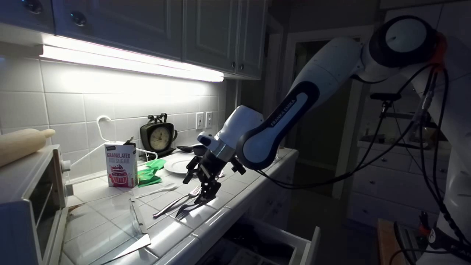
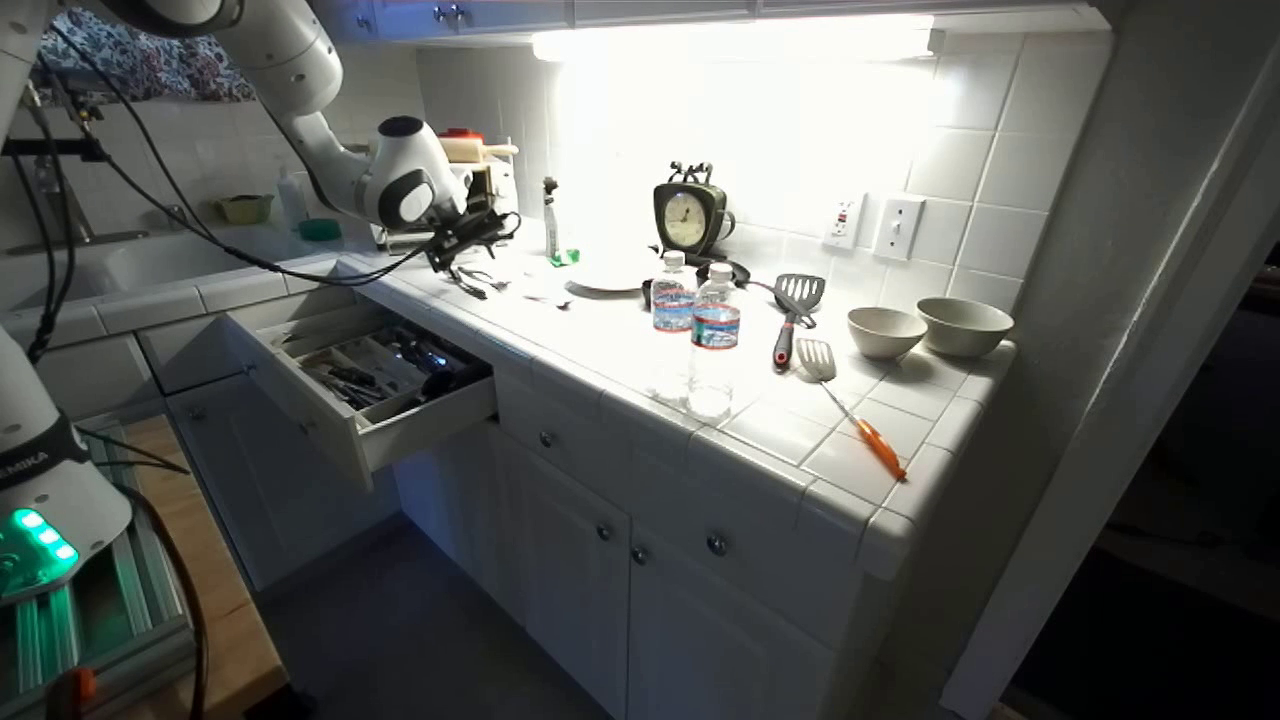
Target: Move the forks closer to each other
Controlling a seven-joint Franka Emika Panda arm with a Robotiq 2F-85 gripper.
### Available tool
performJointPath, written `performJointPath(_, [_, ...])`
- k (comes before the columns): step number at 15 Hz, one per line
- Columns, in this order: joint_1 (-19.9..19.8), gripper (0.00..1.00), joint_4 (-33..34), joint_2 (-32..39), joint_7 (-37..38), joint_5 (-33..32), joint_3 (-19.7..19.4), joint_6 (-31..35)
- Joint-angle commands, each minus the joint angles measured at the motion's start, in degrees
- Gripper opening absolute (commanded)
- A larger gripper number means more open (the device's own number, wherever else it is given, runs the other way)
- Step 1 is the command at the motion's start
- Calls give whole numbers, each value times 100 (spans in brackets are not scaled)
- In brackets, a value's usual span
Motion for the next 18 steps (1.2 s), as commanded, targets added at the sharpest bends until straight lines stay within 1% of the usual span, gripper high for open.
performJointPath(1, [282, 100, 154, 133, 581, -230, -286, 344])
performJointPath(5, [739, 100, 200, 128, 1269, -296, -809, 471])
performJointPath(8, [1006, 100, 303, 149, 1842, -362, -1113, 377])
performJointPath(9, [1037, 100, 329, 139, 1986, -390, -1128, 300])
performJointPath(10, [819, 100, 125, 30, 1895, -523, -952, 357])
performJointPath(14, [812, 100, 130, 30, 2024, -667, -966, 356])
performJointPath(15, [931, 100, 140, -8, 2174, -655, -1124, 332])
performJointPath(17, [1320, 100, 372, 58, 2737, -601, -1676, 106])
performJointPath(18, [1375, 100, 449, 106, 2941, -617, -1775, 37])
